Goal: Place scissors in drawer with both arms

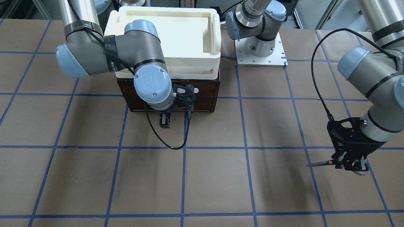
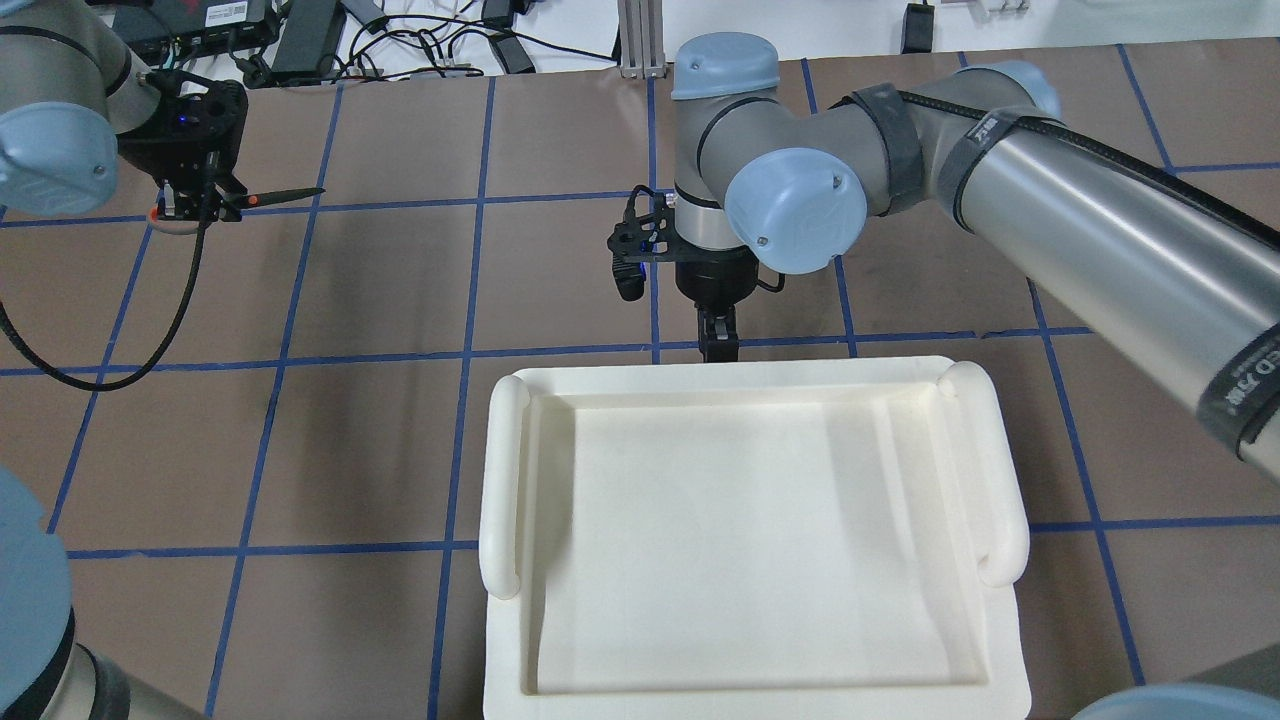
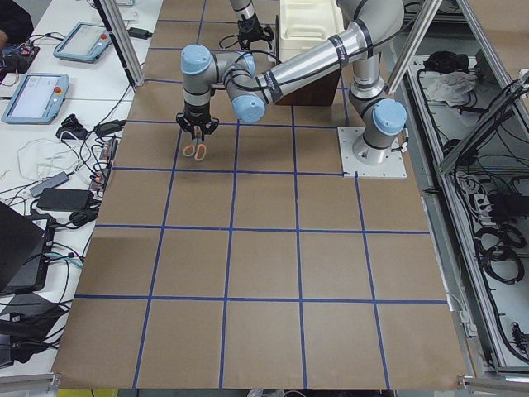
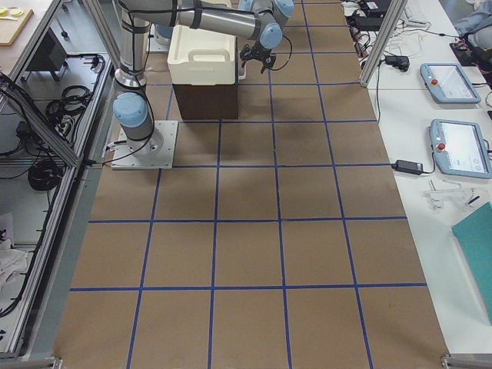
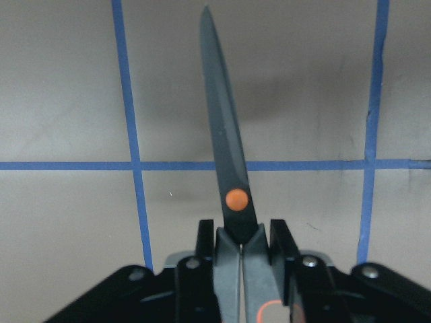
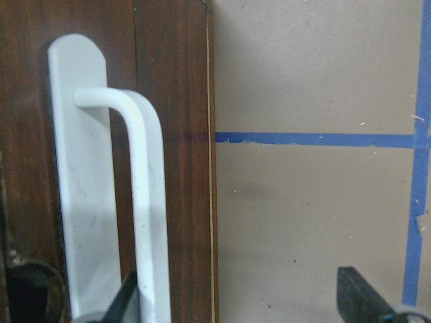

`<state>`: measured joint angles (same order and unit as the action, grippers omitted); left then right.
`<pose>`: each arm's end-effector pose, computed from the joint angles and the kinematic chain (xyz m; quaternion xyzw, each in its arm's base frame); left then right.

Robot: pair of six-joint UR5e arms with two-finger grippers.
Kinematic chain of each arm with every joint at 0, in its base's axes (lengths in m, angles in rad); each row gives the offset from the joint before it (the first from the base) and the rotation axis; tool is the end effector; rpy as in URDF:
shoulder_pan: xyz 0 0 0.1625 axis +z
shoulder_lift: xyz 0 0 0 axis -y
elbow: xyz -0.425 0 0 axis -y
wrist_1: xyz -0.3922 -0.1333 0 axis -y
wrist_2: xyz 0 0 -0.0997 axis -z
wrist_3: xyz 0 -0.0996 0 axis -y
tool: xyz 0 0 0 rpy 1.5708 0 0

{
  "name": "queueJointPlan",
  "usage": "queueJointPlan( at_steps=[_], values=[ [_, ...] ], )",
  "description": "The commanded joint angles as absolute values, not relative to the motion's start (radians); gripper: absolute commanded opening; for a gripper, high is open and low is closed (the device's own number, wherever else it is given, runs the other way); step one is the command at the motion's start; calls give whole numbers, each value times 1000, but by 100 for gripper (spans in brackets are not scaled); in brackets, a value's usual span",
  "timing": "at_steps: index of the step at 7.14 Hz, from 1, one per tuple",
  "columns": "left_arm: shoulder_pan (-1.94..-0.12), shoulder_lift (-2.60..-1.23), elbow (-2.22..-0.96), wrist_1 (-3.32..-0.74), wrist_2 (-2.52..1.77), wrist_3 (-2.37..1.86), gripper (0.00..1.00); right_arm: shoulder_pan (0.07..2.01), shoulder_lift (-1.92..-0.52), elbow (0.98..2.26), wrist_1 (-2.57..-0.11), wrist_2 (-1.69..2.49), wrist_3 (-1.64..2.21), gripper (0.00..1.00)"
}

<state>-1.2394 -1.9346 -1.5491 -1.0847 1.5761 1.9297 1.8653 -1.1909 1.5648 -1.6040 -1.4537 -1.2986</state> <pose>0.0806 -0.6424 0.3438 0.7148 0.6956 -0.0283 0.0662 0.3081 -0.5164 0.2874 -0.6965 0.6950 0.1206 0.1320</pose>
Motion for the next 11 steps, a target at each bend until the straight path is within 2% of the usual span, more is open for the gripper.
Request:
queueJointPlan(
  at_steps=[1,11],
  values=[
    [-1239,-1936,-1551,-1085,1580,1928,0,1865,-1190,1568,-1605,-1451,-1298,100],
    [-1239,-1937,-1555,-1086,1582,1928,0,1865,-1186,1571,-1692,-1463,-1301,100]
  ],
)
